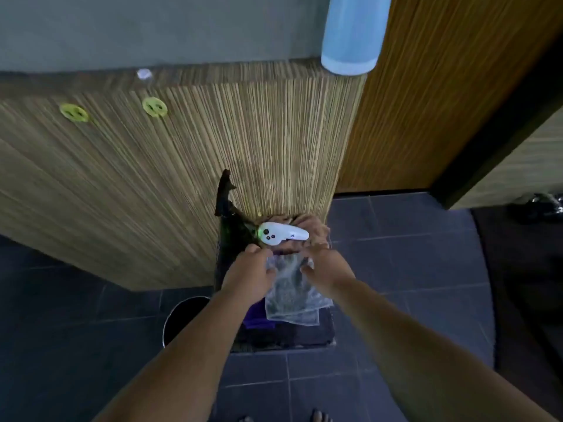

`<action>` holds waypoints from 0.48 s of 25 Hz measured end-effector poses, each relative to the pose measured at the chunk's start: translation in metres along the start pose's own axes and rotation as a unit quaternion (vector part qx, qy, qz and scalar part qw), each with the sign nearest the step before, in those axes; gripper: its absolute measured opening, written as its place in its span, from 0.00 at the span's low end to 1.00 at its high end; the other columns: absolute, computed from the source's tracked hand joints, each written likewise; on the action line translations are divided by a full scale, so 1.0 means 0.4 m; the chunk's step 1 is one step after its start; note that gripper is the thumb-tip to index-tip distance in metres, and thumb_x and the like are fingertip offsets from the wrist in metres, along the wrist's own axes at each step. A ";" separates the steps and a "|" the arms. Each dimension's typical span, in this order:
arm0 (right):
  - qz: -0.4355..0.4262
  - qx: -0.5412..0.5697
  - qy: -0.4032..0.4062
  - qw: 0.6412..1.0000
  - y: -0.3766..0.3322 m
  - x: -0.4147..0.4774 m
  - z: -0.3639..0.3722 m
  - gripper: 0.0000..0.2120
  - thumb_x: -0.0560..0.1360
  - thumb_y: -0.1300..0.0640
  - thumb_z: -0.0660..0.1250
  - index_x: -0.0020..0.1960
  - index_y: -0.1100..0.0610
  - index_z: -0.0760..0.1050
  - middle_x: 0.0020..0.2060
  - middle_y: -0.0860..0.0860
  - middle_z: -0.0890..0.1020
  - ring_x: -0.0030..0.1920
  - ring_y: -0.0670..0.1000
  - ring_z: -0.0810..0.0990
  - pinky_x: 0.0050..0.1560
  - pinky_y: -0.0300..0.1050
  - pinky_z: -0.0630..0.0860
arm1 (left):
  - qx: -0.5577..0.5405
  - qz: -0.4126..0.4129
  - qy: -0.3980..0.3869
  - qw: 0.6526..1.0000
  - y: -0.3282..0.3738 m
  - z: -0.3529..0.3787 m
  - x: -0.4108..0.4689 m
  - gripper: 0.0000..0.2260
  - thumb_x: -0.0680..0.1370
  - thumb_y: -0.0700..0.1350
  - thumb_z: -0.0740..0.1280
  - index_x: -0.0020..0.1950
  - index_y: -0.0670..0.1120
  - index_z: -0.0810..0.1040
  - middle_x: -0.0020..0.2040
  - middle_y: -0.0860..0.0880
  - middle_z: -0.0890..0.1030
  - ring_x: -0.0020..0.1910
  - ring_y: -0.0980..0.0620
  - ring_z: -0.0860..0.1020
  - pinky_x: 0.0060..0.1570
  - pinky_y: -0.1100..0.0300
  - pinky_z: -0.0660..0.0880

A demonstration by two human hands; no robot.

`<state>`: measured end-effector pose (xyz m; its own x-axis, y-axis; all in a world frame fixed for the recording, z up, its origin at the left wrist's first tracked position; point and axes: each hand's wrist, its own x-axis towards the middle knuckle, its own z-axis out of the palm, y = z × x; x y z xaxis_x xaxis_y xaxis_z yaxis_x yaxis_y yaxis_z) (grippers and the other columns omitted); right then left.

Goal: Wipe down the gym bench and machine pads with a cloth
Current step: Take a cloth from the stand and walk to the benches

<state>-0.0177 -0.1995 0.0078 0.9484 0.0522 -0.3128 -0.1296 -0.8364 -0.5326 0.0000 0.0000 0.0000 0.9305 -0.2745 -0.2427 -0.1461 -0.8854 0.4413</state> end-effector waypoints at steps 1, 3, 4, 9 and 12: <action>-0.003 -0.027 -0.013 1.000 0.009 0.024 0.015 0.23 0.82 0.58 0.62 0.76 0.51 0.69 0.66 0.57 0.78 0.58 0.58 0.81 0.50 0.49 0.79 | -0.001 -0.014 -0.009 1.000 -0.007 0.015 0.023 0.20 0.82 0.51 0.66 0.74 0.49 0.73 0.66 0.47 0.72 0.60 0.45 0.76 0.57 0.47 0.77; -0.018 -0.056 -0.019 0.998 0.040 0.071 0.058 0.26 0.82 0.57 0.60 0.79 0.47 0.65 0.75 0.54 0.71 0.71 0.58 0.72 0.61 0.53 0.78 | 0.001 -0.045 -0.019 0.999 -0.026 0.050 0.070 0.23 0.82 0.51 0.66 0.76 0.48 0.70 0.66 0.46 0.71 0.60 0.44 0.76 0.58 0.46 0.77; -0.026 -0.070 -0.031 0.997 0.048 0.084 0.071 0.27 0.82 0.57 0.61 0.80 0.47 0.63 0.78 0.52 0.67 0.76 0.58 0.66 0.65 0.54 0.76 | 0.013 -0.052 -0.029 0.998 -0.030 0.058 0.083 0.22 0.82 0.51 0.67 0.75 0.48 0.71 0.65 0.45 0.72 0.60 0.43 0.76 0.57 0.46 0.77; -0.048 -0.140 -0.037 0.988 0.076 0.134 0.102 0.27 0.73 0.51 0.69 0.72 0.49 0.74 0.75 0.52 0.68 0.79 0.58 0.55 0.70 0.60 0.72 | -0.004 -0.021 -0.029 0.999 -0.048 0.075 0.123 0.15 0.80 0.48 0.70 0.65 0.46 0.80 0.62 0.46 0.76 0.57 0.44 0.79 0.56 0.48 0.77; -0.054 -0.155 -0.039 0.986 0.070 0.130 0.086 0.23 0.72 0.49 0.71 0.66 0.50 0.79 0.71 0.53 0.70 0.76 0.59 0.59 0.71 0.59 0.68 | -0.036 0.026 -0.029 0.999 -0.062 0.060 0.121 0.07 0.79 0.45 0.70 0.56 0.48 0.83 0.59 0.47 0.76 0.52 0.45 0.80 0.53 0.48 0.78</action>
<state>0.0182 -0.2013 -0.0504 0.9254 0.1809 -0.3331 0.0762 -0.9496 -0.3041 0.0405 -0.0006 -0.0435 0.9009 -0.3430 -0.2659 -0.1678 -0.8403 0.5156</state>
